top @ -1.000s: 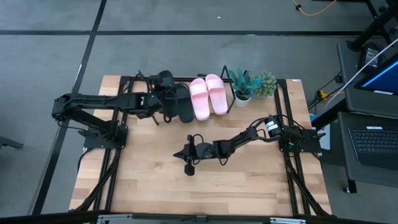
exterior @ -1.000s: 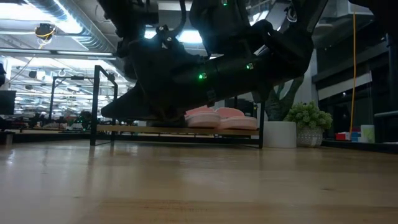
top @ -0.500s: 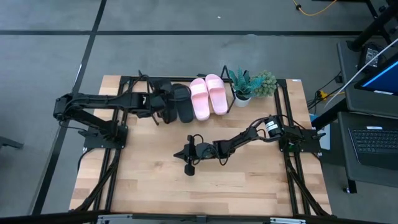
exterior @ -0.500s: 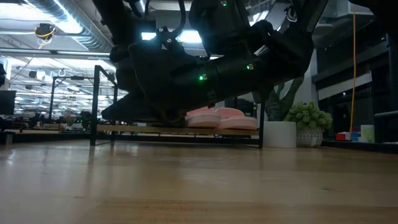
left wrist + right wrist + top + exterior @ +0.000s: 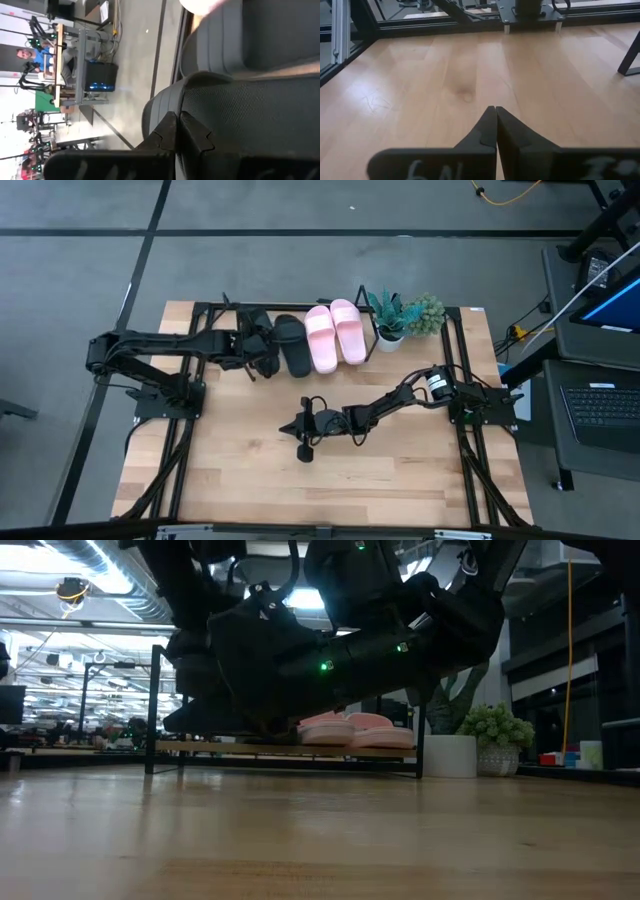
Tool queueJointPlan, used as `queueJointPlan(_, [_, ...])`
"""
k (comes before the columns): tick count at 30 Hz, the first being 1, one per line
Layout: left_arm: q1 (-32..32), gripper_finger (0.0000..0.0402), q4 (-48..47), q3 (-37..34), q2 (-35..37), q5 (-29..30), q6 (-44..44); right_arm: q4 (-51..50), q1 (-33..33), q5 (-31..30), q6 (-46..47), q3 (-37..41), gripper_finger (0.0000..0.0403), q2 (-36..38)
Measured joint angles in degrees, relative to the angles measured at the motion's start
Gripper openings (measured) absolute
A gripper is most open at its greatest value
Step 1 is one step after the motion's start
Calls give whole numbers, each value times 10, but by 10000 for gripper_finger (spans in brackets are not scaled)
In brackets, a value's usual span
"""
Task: Pick and place slides into the shelf
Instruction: Put the black slide on the shelf
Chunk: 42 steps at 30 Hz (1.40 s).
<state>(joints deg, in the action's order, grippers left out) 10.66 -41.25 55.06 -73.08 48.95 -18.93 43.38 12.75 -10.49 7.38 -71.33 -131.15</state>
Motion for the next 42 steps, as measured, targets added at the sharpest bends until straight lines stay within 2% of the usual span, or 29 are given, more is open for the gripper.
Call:
queueJointPlan(9, [0, 0, 79, -45, 0, -18, -47, 0, 0, 0, -2, 0, 2, 0])
queueJointPlan(18, [2, 0, 93, -78, 0, -11, -76, 0, 0, 0, -2, 0, 2, 0])
queueJointPlan(28, [2, 0, 171, -130, 0, -6, -89, 0, 0, 0, -2, 0, 2, 0])
queueJointPlan(35, [14, 0, 184, -145, 0, -7, -87, 0, 0, 0, -2, 0, 2, 0])
queueJointPlan(42, [31, 29, 211, -153, 0, -94, -85, 0, 0, 0, -2, 0, 2, 0])
